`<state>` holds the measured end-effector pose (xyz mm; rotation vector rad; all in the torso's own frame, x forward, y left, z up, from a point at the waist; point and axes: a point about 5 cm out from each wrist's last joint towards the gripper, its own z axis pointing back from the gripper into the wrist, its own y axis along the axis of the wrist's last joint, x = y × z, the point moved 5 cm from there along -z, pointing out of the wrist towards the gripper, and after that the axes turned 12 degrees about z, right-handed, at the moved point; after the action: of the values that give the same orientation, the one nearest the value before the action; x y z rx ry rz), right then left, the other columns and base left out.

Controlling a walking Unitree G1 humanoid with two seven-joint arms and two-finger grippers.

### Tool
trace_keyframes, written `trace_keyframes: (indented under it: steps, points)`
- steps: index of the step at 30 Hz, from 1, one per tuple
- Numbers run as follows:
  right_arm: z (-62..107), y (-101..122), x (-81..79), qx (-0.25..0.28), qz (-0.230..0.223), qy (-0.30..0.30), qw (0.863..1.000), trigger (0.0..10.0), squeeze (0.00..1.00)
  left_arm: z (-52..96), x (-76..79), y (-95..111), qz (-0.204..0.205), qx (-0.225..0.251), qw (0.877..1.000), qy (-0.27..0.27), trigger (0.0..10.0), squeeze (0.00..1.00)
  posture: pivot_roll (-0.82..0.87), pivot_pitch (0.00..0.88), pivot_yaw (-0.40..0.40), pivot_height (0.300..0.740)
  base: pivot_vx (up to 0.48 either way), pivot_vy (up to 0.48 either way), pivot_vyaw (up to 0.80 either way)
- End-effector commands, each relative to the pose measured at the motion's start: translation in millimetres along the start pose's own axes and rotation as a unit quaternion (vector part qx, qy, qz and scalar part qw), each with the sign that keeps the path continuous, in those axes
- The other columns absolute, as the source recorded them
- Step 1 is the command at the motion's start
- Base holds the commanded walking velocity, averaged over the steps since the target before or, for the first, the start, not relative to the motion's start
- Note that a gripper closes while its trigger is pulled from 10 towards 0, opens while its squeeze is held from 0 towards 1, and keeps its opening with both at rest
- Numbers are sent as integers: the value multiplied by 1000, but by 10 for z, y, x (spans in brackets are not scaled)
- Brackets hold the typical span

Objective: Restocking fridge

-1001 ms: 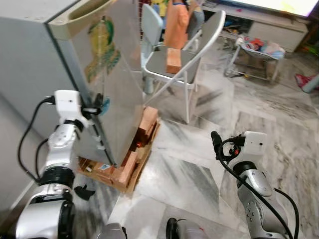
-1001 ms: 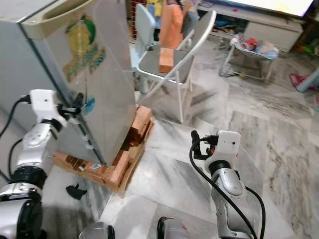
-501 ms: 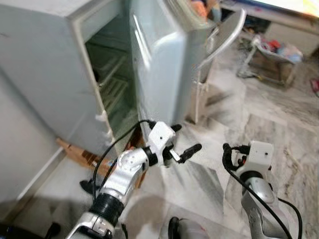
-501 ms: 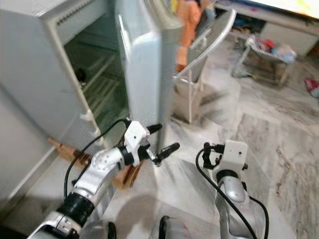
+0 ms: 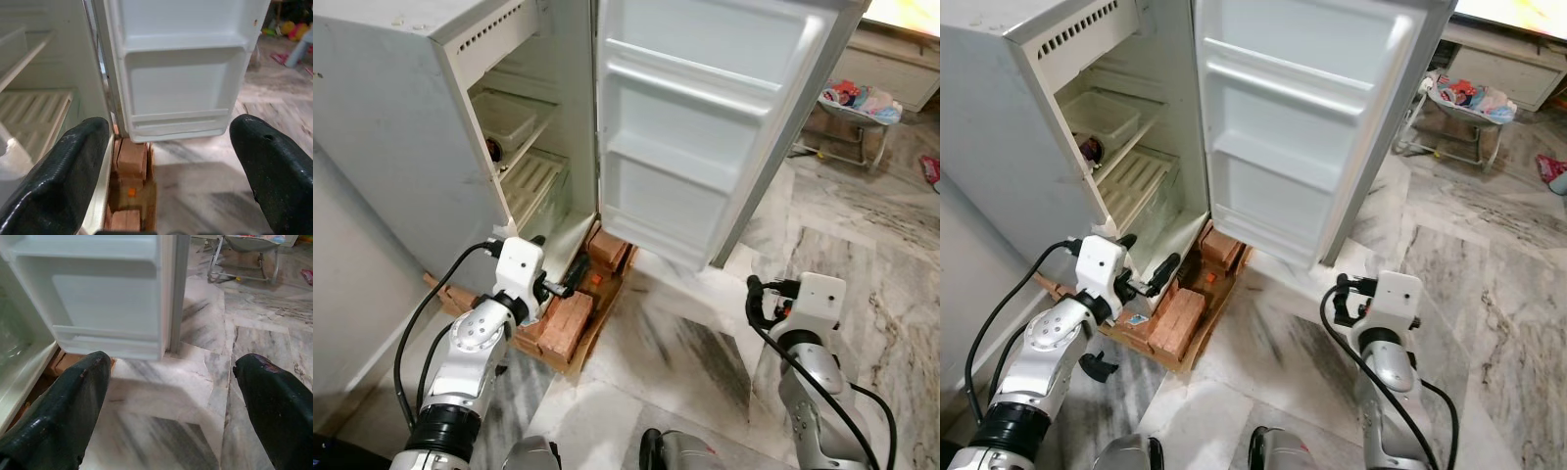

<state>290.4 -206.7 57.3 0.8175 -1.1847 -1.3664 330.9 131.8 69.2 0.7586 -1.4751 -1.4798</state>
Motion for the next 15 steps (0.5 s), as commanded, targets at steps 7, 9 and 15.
trace_keyframes:
  steps: [7,9,15]
  points:
    - [-6,84,-24,27,4,18,999,10000,0,11,80,-15,-8,-1,1000,3,10000,0,48,66,-27,740,0,-462,0]
    - [-14,67,-14,22,6,13,1000,10000,0,15,87,-18,-8,-3,1000,3,10000,0,49,67,-28,740,0,-458,0]
    - [-49,53,-5,17,13,6,1000,10000,0,65,33,-77,-4,-9,1000,18,10000,0,53,63,-32,740,0,-456,0]
